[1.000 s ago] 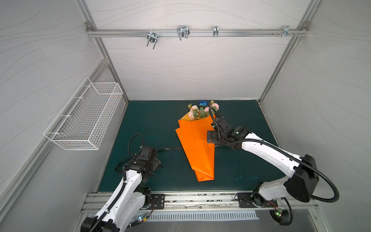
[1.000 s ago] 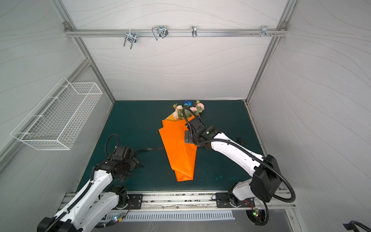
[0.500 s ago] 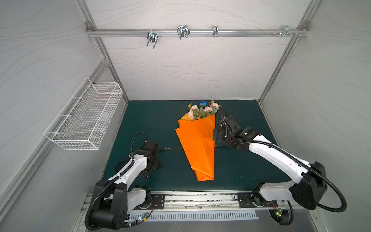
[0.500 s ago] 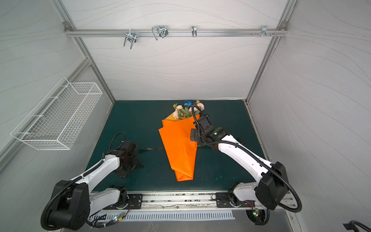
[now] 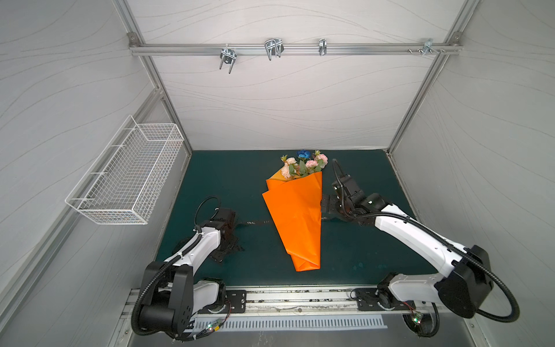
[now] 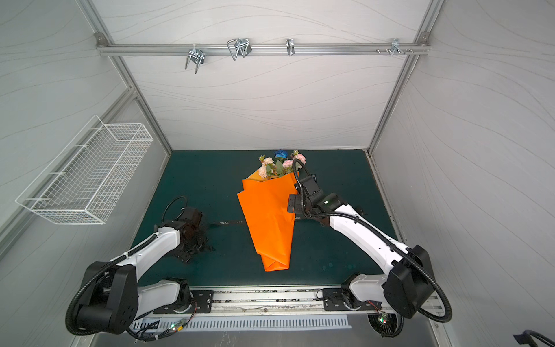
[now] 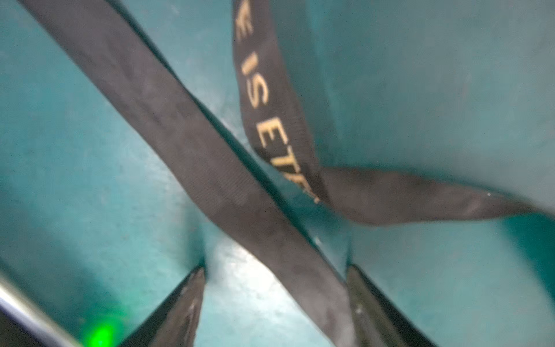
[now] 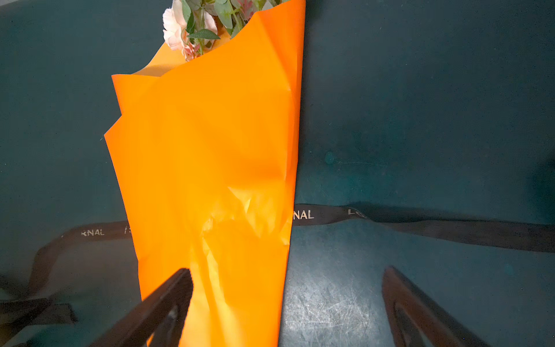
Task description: Tie the bouquet of fake flowers
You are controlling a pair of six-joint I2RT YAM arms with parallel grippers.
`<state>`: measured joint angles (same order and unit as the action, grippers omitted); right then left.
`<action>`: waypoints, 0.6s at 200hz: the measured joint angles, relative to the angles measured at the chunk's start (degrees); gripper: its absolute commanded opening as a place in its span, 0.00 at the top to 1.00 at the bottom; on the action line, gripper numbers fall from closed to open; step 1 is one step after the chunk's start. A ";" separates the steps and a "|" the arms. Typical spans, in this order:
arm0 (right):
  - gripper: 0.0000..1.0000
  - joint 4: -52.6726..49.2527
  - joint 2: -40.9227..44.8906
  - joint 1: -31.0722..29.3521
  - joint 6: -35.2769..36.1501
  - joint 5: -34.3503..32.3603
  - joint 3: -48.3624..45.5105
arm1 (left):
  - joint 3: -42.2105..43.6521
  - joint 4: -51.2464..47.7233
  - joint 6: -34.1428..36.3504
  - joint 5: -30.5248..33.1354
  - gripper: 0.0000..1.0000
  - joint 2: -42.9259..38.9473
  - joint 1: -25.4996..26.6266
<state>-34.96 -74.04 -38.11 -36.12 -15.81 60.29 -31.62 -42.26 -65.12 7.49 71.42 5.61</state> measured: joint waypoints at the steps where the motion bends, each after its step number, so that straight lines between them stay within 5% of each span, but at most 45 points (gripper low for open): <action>1: 0.01 0.00 0.00 0.02 0.00 0.00 0.00 | -0.11 -0.02 -0.26 0.00 0.37 0.11 0.00; 74: 0.01 1.03 4.09 7.34 0.52 2.19 -1.14 | -0.20 -0.17 -5.27 -1.14 1.00 0.07 -0.11; 120: 0.01 0.92 6.82 12.26 1.29 3.76 -3.34 | 1.44 0.63 -6.73 -3.04 1.00 -4.61 0.48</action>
<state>-34.04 -67.22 -25.85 -34.83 -12.05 56.95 -30.17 -41.63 -71.85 4.45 66.81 6.09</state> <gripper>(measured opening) 0.991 0.051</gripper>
